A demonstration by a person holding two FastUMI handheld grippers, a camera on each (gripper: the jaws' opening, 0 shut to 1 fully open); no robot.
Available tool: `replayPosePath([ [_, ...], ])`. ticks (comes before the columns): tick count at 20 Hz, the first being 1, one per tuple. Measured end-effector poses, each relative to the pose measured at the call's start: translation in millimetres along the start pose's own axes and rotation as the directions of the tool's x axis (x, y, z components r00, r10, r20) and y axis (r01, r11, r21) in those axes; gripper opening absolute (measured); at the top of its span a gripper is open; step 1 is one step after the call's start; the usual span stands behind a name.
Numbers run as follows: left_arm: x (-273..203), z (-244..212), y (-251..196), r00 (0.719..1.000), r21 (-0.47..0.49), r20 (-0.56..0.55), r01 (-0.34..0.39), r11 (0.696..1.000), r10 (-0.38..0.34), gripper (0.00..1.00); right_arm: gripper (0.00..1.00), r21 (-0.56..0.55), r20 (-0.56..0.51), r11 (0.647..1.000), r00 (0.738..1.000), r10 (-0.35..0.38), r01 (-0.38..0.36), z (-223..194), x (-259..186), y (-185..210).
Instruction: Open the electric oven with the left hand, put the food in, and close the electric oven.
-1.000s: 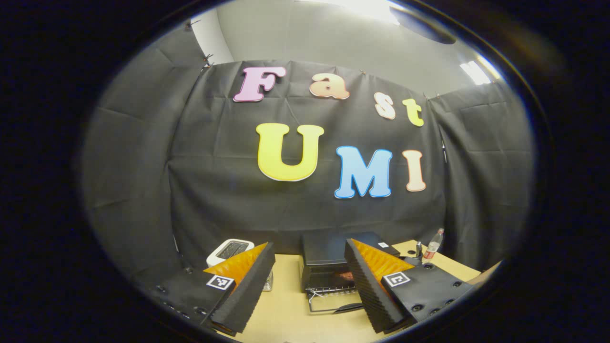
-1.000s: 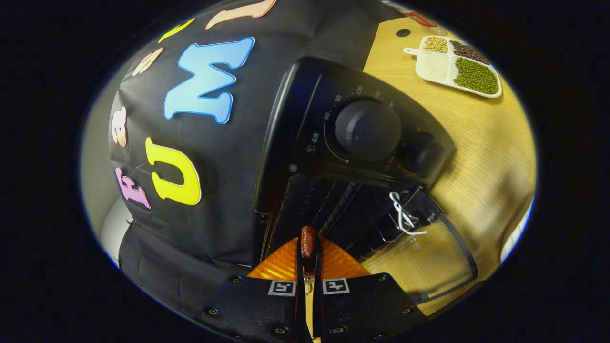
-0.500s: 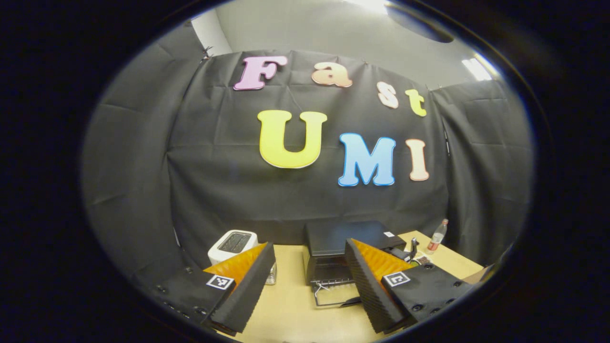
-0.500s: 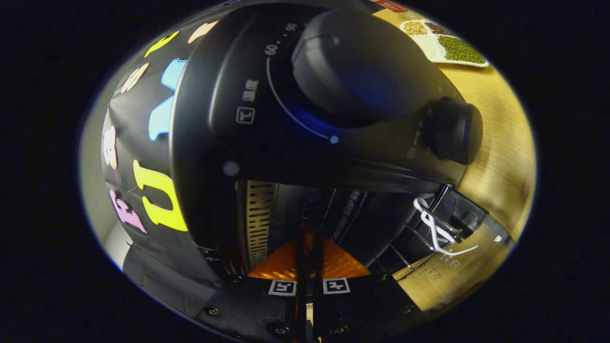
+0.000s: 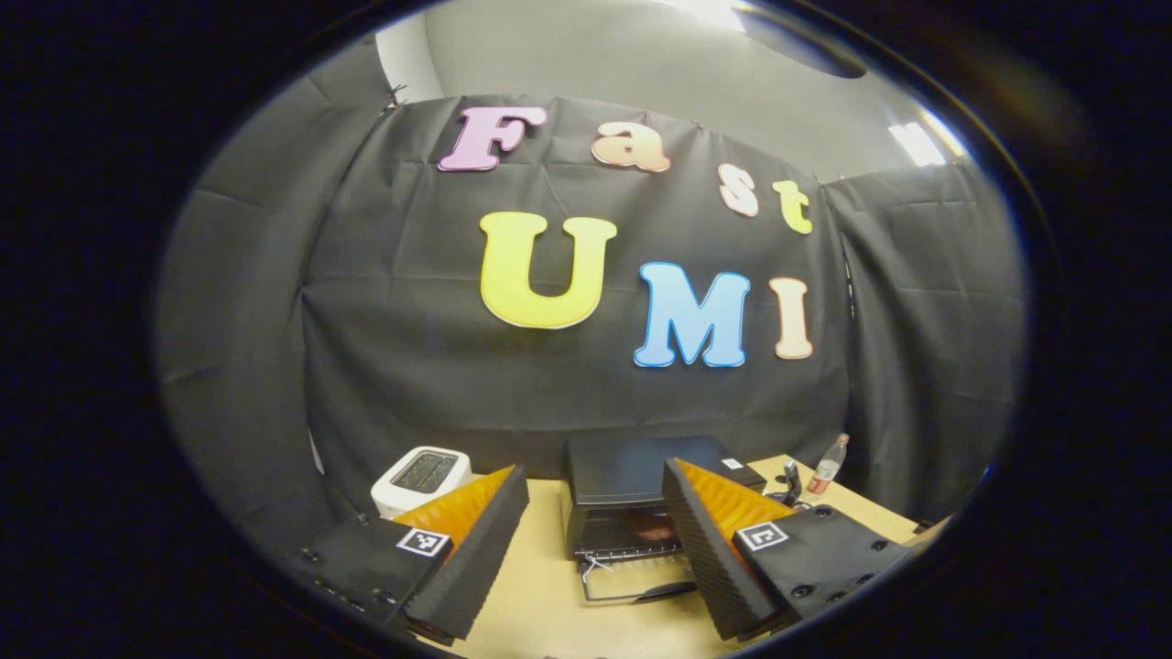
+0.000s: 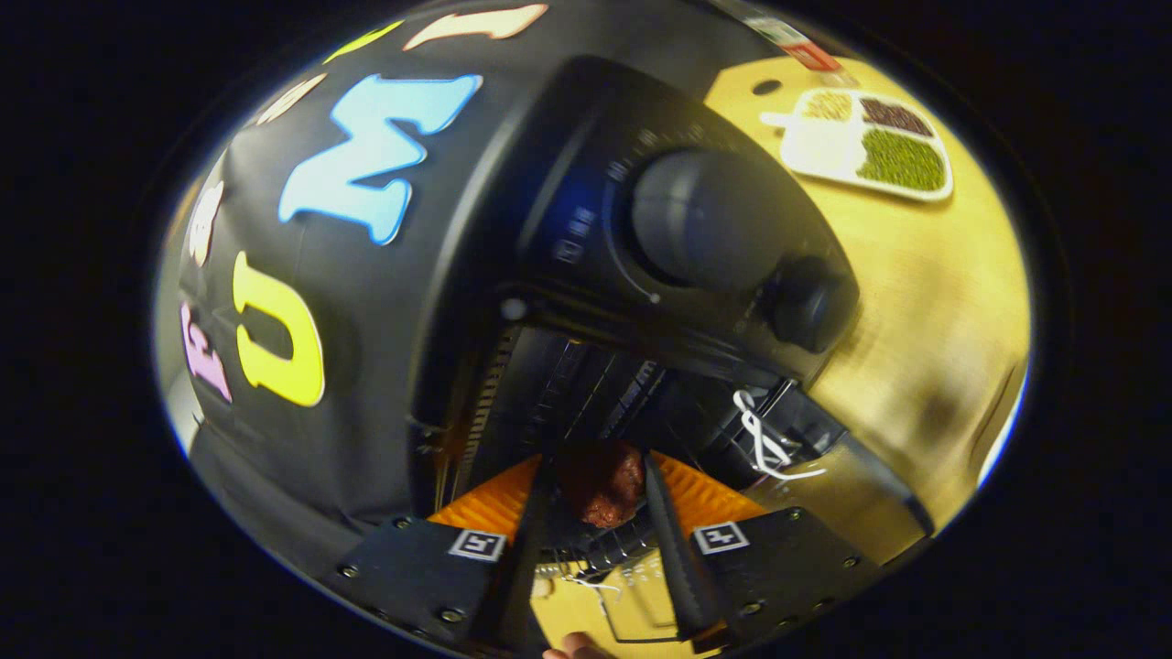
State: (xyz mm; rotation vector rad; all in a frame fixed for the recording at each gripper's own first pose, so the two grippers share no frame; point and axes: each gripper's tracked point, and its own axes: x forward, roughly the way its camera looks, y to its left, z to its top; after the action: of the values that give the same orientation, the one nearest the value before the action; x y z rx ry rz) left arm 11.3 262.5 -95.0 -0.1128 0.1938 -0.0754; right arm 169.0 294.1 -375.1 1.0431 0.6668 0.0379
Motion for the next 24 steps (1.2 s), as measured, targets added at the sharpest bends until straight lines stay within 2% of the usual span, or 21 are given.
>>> replayPosePath([
  [1, 3.2, -2.7, -4.2, 1.0, -0.004, -0.002, 0.005, 1.0, -0.005, 0.98, 0.58, -0.046, 0.003, 0.999, 1.0, -0.009, 0.009, 1.4, -7.6, -0.8],
  [2, 5.2, -3.6, -7.6, 1.0, -0.008, -0.003, 0.009, 1.0, -0.009, 0.98, 0.77, -0.084, 0.011, 0.996, 1.0, -0.016, 0.017, 4.5, -16.1, -0.7],
  [6, 12.2, -10.5, -21.3, 1.0, -0.006, -0.008, 0.019, 1.0, -0.019, 0.98, 0.78, -0.263, 0.063, 0.961, 0.996, -0.07, 0.084, 26.5, -51.2, -11.4],
  [8, 17.0, -14.3, -28.4, 1.0, 0.004, -0.007, 0.023, 1.0, -0.023, 1.0, 0.78, -0.362, 0.103, 0.926, 0.992, -0.078, 0.11, 40.7, -75.4, -12.2],
  [9, 18.8, -17.1, -34.2, 1.0, 0.007, -0.01, 0.027, 1.0, -0.027, 0.93, 0.78, -0.41, 0.127, 0.903, 0.989, -0.081, 0.127, 49.1, -88.4, -11.5],
  [10, 21.5, -20.5, -39.7, 0.999, 0.008, -0.014, 0.029, 1.0, -0.029, 0.98, 0.78, -0.452, 0.144, 0.882, 0.986, -0.081, 0.138, 56.0, -100.8, -11.7],
  [13, 29.2, -24.4, -56.0, 0.999, 0.003, -0.016, 0.033, 0.999, -0.033, 0.98, 0.78, -0.562, 0.192, 0.815, 0.981, -0.039, 0.142, 84.5, -141.9, 1.2],
  [17, 38.7, -36.2, -81.0, 0.998, 0.001, -0.035, 0.043, 0.999, -0.043, 0.98, 0.78, -0.673, 0.282, 0.718, 0.959, 0.024, 0.179, 121.5, -193.5, 23.4],
  [20, 41.4, -49.3, -99.8, 0.997, -0.01, -0.061, 0.053, 0.999, -0.053, 0.98, 0.78, -0.715, 0.313, 0.679, 0.945, 0.098, 0.167, 143.2, -228.4, 51.2],
  [22, 45.7, -57.2, -111.0, 0.996, -0.008, -0.072, 0.054, 0.998, -0.055, 0.98, 0.78, -0.734, 0.354, 0.654, 0.925, 0.139, 0.183, 163.9, -251.8, 67.4],
  [23, 46.8, -58.5, -115.8, 0.996, -0.006, -0.072, 0.055, 0.998, -0.055, 0.93, 0.78, -0.741, 0.376, 0.642, 0.914, 0.154, 0.197, 173.7, -264.0, 74.3],
  [24, 47.8, -59.2, -120.6, 0.996, -0.004, -0.071, 0.056, 0.998, -0.056, 0.93, 0.8, -0.748, 0.384, 0.632, 0.908, 0.168, 0.199, 179.4, -273.8, 81.0],
])
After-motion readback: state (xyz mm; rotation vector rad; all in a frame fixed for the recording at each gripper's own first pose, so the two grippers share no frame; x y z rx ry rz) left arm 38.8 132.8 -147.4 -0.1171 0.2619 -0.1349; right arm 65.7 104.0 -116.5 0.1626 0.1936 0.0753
